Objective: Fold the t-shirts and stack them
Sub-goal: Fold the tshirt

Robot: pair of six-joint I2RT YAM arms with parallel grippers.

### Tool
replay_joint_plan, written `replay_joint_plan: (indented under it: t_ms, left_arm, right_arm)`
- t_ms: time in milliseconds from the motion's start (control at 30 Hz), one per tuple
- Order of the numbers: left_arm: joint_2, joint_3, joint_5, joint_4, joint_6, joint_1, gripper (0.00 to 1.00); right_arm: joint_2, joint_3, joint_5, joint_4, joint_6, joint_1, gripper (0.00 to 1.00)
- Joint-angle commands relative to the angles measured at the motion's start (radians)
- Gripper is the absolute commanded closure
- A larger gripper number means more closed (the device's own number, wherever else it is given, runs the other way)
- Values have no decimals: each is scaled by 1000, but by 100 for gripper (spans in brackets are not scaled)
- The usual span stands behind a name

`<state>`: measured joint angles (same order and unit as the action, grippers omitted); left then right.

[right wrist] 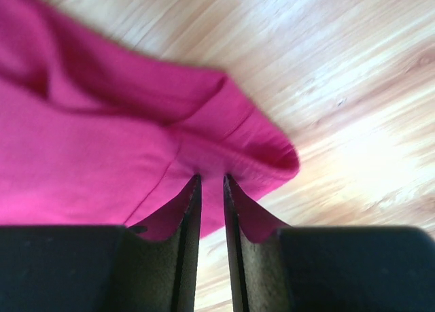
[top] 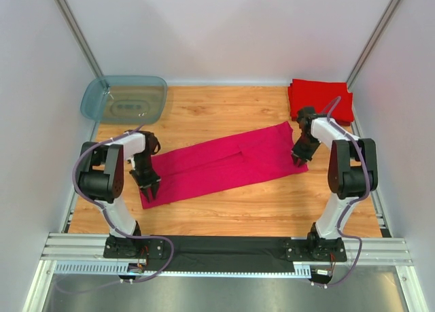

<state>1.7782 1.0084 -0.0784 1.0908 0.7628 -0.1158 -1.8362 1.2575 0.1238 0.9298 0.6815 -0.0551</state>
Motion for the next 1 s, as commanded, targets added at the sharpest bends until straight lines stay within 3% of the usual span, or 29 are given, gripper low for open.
replay_joint_plan:
  t_ms: [0, 100, 267, 433, 633, 833, 967]
  left_arm:
    - [-23, -34, 70, 0, 50, -2, 66]
    - [-127, -1, 155, 33, 64, -16, 66]
    - [-218, 197, 126, 74, -20, -24, 65]
    - [-132, 295, 140, 29, -144, -24, 65]
    - [15, 291, 140, -11, -151, -24, 66]
    - [136, 237, 23, 13, -100, -24, 66]
    - [187, 214, -81, 81, -69, -16, 67]
  right_arm:
    - [-44, 36, 83, -45, -42, 23, 80]
    - [-86, 78, 120, -34, -66, 40, 80]
    - [-133, 141, 177, -31, -97, 75, 79]
    - [-227, 288, 166, -54, -158, 107, 78]
    - [-255, 430, 103, 26, -160, 100, 73]
    - [-126, 375, 34, 72, -125, 89, 66]
    - [-31, 234, -47, 14, -89, 77, 61]
